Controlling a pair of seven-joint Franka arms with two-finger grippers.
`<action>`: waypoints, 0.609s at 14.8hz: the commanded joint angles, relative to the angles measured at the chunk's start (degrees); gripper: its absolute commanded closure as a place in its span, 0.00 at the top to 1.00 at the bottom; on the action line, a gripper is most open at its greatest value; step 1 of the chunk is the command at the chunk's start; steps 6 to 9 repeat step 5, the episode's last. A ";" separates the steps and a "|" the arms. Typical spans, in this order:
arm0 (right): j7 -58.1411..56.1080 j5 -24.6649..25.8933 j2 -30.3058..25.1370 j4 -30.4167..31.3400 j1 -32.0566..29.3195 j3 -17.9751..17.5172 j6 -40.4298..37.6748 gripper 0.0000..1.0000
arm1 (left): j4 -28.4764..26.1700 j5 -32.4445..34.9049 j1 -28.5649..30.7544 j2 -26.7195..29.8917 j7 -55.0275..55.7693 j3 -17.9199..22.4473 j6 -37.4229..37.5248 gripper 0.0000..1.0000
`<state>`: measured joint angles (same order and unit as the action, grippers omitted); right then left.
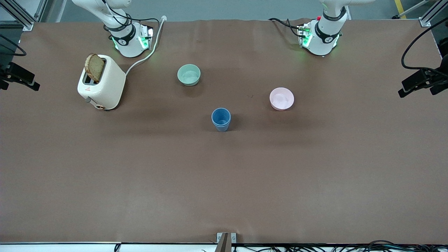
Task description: Stack blue cups with both arms
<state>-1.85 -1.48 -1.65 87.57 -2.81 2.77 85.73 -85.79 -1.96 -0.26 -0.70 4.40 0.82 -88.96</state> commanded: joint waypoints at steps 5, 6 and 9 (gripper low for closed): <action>-0.62 0.78 -0.46 0.32 -0.44 -0.30 -0.30 1.00 | 0.89 0.99 0.00 -0.01 -0.79 -0.47 0.19 1.00; -0.62 0.78 -0.46 0.32 -0.44 -0.30 -0.30 1.00 | 0.89 0.99 0.00 -0.01 -0.79 -0.47 0.19 1.00; -0.62 0.78 -0.46 0.32 -0.44 -0.30 -0.30 1.00 | 0.89 0.99 0.00 -0.01 -0.79 -0.47 0.19 1.00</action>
